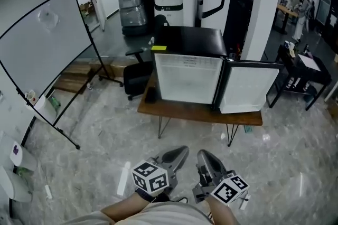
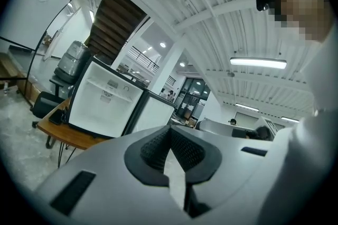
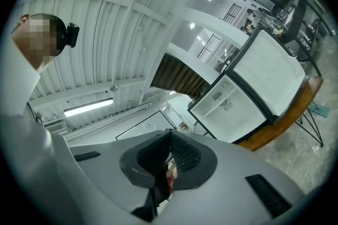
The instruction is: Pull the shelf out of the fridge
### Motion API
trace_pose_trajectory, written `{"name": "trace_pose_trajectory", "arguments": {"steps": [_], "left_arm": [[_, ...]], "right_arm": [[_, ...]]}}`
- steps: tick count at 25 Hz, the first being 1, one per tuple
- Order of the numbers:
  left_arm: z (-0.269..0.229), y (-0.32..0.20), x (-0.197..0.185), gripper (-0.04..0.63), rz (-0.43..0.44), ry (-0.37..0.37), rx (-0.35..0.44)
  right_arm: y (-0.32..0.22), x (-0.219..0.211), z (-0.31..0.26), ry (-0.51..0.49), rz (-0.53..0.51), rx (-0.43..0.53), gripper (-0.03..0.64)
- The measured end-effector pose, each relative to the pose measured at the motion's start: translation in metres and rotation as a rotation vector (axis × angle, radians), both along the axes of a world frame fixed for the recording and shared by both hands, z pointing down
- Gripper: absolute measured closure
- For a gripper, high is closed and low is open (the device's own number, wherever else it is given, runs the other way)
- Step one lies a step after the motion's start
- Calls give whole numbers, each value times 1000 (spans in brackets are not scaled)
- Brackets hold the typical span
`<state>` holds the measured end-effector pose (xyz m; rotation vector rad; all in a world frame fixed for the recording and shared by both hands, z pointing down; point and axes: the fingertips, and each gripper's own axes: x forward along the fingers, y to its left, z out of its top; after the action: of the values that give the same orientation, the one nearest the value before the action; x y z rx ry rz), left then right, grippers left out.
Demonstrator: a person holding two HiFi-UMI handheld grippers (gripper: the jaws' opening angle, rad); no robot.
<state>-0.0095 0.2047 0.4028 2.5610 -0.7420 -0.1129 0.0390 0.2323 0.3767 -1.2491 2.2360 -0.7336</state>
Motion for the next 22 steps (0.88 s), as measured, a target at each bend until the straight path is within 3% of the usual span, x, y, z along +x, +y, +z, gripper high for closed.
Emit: {"name": "trace_pose_trajectory", "arguments": {"steps": [10,22], "left_arm": [[9,-56,0,589,-33,50,-63],[15,-213,-5,589,17,62,-62]], "right_arm": [[-54,8,8,-72,-25,-47,606],[-206,5,17,-78,67,-79,606]]}}
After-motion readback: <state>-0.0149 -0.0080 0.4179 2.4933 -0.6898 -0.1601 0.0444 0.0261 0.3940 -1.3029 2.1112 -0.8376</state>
